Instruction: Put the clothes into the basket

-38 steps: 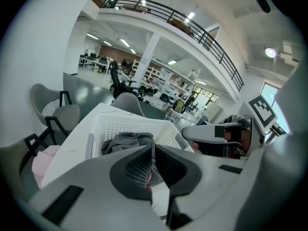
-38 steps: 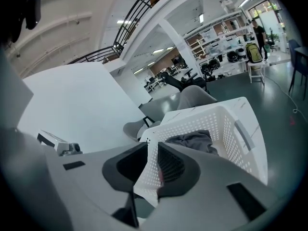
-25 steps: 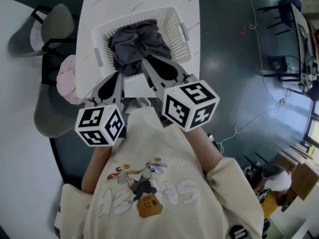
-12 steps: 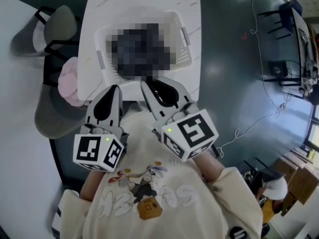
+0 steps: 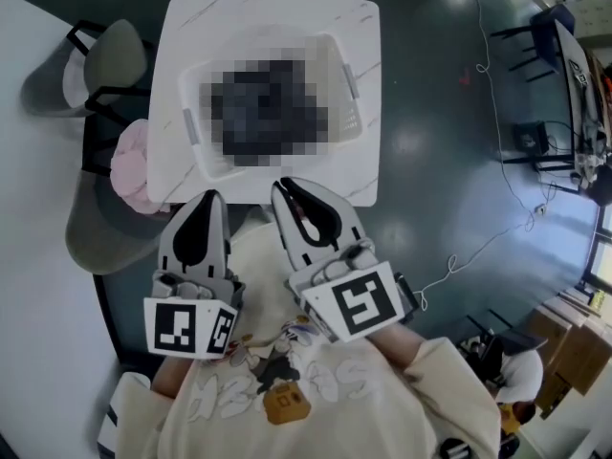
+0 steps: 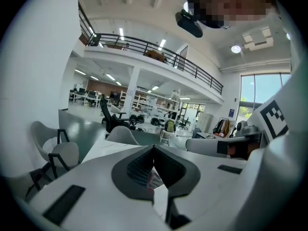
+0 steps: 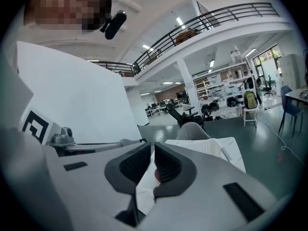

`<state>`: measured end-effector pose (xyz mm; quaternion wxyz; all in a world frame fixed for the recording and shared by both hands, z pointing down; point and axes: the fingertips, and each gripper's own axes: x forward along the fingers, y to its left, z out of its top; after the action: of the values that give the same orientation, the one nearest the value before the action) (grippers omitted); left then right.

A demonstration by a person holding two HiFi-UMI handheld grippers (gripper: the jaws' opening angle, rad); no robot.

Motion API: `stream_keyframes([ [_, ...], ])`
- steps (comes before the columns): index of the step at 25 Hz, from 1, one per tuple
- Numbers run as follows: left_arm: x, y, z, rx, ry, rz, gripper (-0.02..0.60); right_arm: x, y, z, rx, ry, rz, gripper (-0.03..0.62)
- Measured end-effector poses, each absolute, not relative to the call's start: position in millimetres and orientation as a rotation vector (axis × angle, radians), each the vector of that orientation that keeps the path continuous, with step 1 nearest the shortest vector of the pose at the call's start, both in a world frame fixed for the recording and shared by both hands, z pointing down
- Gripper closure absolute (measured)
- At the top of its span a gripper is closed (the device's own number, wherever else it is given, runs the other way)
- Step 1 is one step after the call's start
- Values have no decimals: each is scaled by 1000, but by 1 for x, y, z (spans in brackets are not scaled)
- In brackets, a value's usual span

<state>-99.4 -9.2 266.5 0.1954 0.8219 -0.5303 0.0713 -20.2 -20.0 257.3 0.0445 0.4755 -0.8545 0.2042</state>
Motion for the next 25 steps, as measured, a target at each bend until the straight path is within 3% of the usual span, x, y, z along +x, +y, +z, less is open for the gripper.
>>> stream_keyframes([
  [25, -99, -4, 265, 2374, -1492, 177, 572, -44, -2, 270, 1354, -2575, 494, 587],
])
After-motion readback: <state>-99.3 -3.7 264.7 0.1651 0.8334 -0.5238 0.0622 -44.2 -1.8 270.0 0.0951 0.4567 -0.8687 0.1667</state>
